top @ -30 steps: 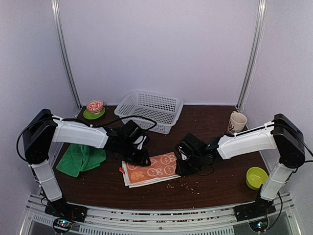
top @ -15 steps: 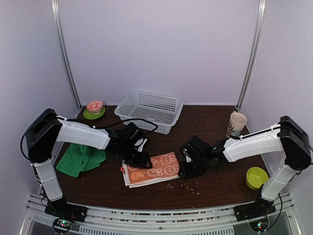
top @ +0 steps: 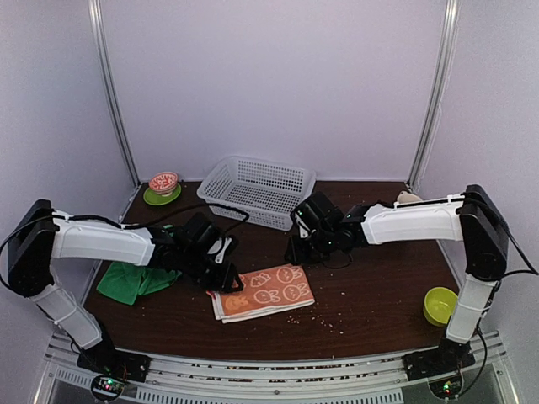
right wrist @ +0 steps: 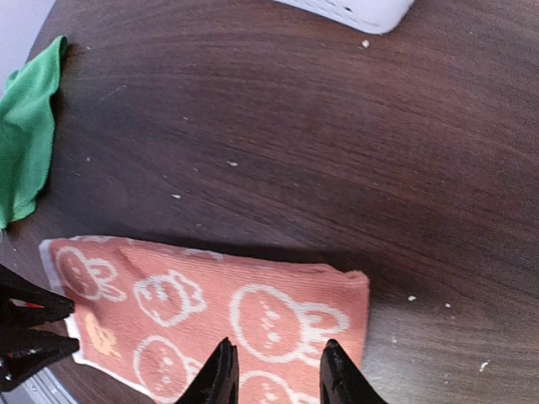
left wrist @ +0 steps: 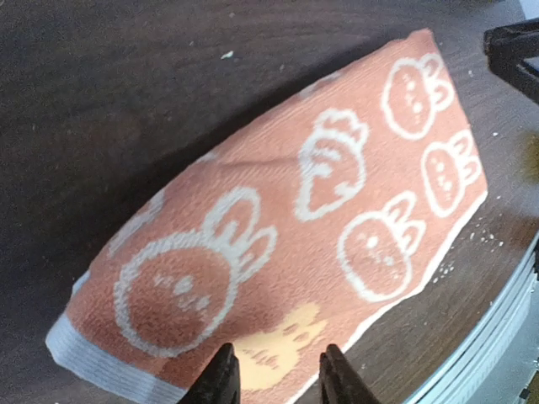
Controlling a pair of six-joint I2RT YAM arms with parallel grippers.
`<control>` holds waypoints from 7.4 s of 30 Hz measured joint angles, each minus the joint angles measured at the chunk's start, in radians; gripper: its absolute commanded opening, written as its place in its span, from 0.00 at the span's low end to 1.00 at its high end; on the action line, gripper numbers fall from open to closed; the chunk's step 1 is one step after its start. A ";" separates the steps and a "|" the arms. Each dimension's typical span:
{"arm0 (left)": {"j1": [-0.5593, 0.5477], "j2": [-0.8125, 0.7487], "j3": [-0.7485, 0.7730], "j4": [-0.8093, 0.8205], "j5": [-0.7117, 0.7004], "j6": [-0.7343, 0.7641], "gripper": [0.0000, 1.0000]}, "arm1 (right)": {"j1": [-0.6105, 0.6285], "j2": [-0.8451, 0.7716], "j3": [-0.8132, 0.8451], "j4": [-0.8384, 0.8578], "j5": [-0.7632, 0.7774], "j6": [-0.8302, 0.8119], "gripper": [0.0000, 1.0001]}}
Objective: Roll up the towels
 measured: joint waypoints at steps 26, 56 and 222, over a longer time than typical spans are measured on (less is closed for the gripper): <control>0.000 0.071 0.109 0.058 0.016 0.027 0.31 | -0.029 -0.100 -0.412 0.288 -0.201 0.169 0.23; -0.027 0.269 0.291 0.105 0.142 0.038 0.29 | 0.037 -0.306 -0.336 -0.292 0.341 0.022 0.00; -0.086 0.691 0.660 0.441 0.406 -0.350 0.19 | 0.071 -0.152 -0.309 -0.207 0.340 -0.018 0.00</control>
